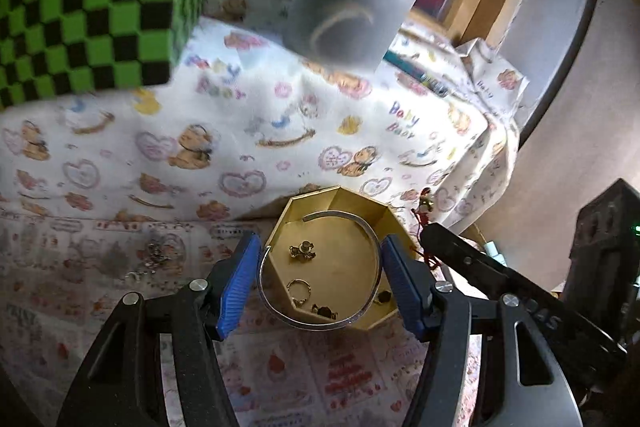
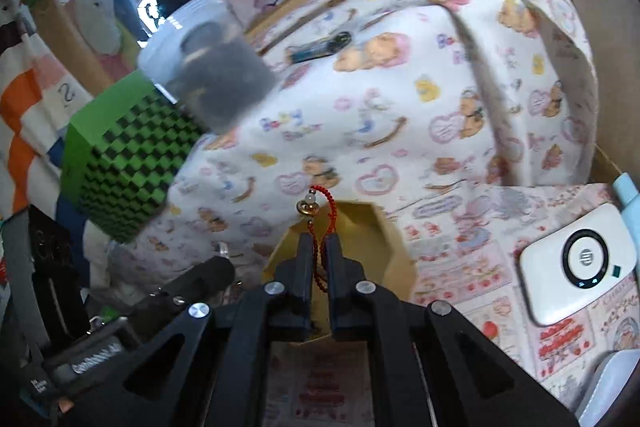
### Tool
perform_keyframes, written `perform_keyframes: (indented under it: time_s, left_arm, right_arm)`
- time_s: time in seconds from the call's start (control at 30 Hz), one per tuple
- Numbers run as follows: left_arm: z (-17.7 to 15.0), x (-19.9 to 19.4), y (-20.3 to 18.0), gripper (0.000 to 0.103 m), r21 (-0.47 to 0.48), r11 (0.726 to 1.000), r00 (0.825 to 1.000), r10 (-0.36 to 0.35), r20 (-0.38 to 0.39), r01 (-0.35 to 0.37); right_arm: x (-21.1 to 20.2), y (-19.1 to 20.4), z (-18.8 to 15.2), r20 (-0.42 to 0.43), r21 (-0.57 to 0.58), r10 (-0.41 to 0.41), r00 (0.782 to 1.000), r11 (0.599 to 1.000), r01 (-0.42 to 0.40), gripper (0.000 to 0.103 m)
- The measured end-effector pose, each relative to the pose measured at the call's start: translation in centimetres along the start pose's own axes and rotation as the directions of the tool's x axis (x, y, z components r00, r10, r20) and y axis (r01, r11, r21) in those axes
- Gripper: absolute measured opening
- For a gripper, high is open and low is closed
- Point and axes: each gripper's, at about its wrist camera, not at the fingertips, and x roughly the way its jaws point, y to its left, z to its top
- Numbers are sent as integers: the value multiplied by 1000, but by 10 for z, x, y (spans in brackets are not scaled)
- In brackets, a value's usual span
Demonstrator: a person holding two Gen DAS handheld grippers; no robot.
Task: Organize jewelry
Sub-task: 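Open the left tool over the box dropping the bangle while the right tool lowers the red bracelet in, then move the open left tool back over the silver chain pile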
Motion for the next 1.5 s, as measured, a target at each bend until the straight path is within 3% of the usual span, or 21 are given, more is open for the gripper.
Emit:
perform_keyframes:
  time_s: [0.17, 0.43, 0.6, 0.73, 0.8, 0.97, 1.17, 1.23, 1.37, 1.5]
  left_arm:
    - [6, 10, -1, 61, -34, 999, 1000, -32, -2, 31]
    - [4, 23, -9, 61, 2, 1000, 999, -23, -29, 23]
    - [2, 20, -5, 61, 6, 1000, 999, -24, -31, 24]
    - [0, 20, -3, 61, 6, 1000, 999, -18, -29, 18]
    - [0, 22, -4, 51, 3, 1000, 999, -27, -33, 27]
    - [-1, 20, -7, 51, 22, 999, 999, -35, -27, 36]
    - [-2, 0, -8, 58, 64, 997, 999, 30, 22, -31]
    - [-5, -11, -5, 67, 87, 993, 996, 71, 47, -75]
    - [-9, -33, 9, 68, 101, 984, 987, 142, 81, -149]
    - [-18, -58, 26, 72, 99, 970, 968, 209, 142, -224]
  right_arm:
    - [1, -5, 2, -3, 24, 16, 1000, 1000, -16, 14]
    - [-7, -12, 4, 18, 63, 38, 999, 997, -39, 23]
    - [-12, -18, 6, 42, 93, 30, 999, 995, -34, 23]
    - [-11, -22, 6, 36, 122, 71, 997, 990, -75, 25]
    - [-10, -25, 6, 33, 139, 87, 996, 986, -90, 27]
    - [-10, -36, 6, 33, 205, 143, 989, 968, -147, 34]
    - [-14, -32, 6, 40, 178, 103, 994, 978, -109, 35]
    - [-16, -26, 5, 49, 152, 88, 995, 984, -94, 36]
    - [-26, -9, 4, 86, 101, 7, 996, 995, -16, 37]
    - [-38, 15, 2, 139, -6, -6, 990, 1000, 7, 40]
